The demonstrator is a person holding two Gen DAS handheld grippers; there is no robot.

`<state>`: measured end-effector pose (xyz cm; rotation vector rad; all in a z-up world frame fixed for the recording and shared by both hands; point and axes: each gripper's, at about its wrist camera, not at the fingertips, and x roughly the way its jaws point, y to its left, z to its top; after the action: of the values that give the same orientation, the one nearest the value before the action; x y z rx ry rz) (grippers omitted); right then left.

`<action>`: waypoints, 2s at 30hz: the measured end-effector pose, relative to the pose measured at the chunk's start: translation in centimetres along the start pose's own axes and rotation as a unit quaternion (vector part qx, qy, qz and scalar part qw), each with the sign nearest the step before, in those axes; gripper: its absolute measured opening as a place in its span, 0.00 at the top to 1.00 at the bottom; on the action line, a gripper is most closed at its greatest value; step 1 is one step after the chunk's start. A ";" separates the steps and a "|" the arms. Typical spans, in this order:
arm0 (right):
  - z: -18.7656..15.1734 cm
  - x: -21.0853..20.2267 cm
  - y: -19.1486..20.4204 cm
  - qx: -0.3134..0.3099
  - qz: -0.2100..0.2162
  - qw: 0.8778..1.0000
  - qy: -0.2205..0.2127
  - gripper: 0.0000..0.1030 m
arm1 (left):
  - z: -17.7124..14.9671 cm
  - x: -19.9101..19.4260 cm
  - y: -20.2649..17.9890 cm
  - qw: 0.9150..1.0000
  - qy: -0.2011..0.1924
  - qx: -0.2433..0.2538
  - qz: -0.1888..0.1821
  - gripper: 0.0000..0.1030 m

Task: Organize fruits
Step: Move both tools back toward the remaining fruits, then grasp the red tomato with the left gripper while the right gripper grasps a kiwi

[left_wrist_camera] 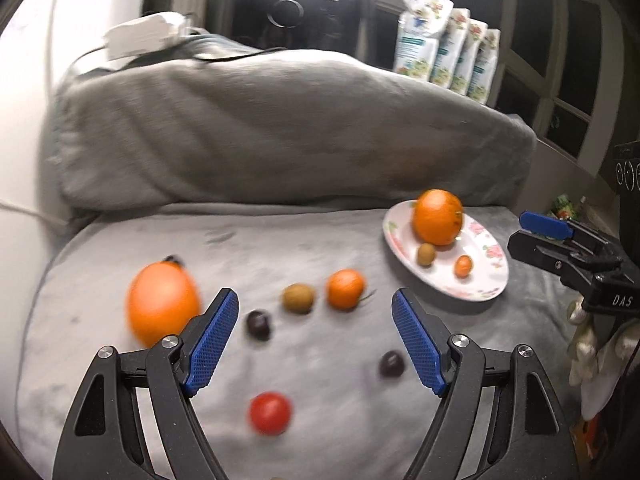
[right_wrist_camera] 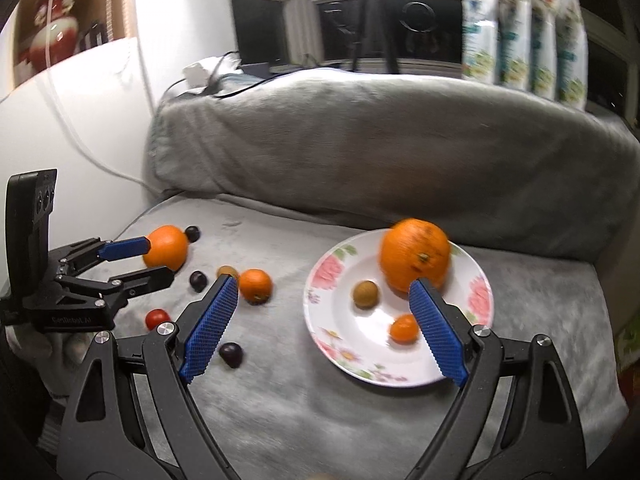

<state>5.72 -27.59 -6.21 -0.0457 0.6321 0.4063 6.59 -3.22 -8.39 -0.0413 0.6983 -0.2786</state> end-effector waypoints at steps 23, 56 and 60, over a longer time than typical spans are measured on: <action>1.8 8.3 8.4 -0.145 0.084 0.981 0.100 0.20 | -5.4 -2.2 3.8 0.998 0.034 -0.056 -0.003 0.23; 1.5 18.3 12.2 -0.286 0.114 0.919 0.247 0.54 | -6.3 2.6 3.6 0.993 0.102 -0.055 -0.021 0.57; 1.0 18.8 12.5 -0.294 0.117 0.914 0.256 0.62 | -6.4 2.8 3.3 0.993 0.106 -0.049 -0.017 0.61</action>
<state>15.29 -9.27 -15.33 -0.6761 1.0176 0.8216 5.32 -0.45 -15.42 -0.1185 0.9224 -0.2837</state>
